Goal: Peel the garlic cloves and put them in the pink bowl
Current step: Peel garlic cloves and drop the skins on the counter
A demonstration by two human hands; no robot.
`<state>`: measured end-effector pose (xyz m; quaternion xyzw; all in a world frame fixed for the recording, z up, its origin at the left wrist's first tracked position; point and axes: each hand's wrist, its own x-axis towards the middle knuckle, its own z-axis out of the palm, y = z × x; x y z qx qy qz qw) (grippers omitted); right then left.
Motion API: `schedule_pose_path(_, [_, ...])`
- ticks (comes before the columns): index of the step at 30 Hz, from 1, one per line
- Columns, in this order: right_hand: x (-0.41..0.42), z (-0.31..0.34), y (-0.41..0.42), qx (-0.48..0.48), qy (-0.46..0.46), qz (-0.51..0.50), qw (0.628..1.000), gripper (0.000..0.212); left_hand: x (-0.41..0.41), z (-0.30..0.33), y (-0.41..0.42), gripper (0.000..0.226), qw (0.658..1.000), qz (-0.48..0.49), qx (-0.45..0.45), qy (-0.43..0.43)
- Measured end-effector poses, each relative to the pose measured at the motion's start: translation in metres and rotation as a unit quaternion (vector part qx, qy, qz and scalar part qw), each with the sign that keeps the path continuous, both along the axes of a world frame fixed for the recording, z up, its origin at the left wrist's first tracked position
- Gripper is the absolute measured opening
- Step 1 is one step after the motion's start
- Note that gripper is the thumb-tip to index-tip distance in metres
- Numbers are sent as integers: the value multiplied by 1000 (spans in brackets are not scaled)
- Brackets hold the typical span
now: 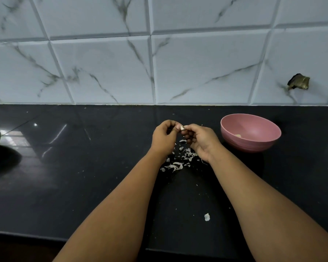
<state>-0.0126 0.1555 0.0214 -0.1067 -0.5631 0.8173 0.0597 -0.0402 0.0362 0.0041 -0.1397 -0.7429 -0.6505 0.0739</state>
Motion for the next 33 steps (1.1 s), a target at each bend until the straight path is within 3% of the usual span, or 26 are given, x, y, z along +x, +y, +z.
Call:
schedule_pose_path(4, [-1,0,-2,21,4,7,1000,16,0,1,-1,11,1000,1,18,-6])
schedule_pose_path(9, [-6,-5,-2,214,7,-67,975,30,-1,1,0,15,999,21,-35,36])
schedule_pose_path(13, [-6,-6,1,313,32,-107,943,41,0,2,-1,20,997,24,-58,50])
schedule_pose_path(17, [-4,-10,0,215,82,-57,971,16,0,2,-1,14,990,30,-120,73])
schedule_pose_path(20, [-2,-9,0,169,91,-42,981,15,0,0,0,14,988,37,-126,86])
schedule_pose_path(33, [-3,-4,0,175,108,-88,975,10,2,4,0,9,997,26,-45,57])
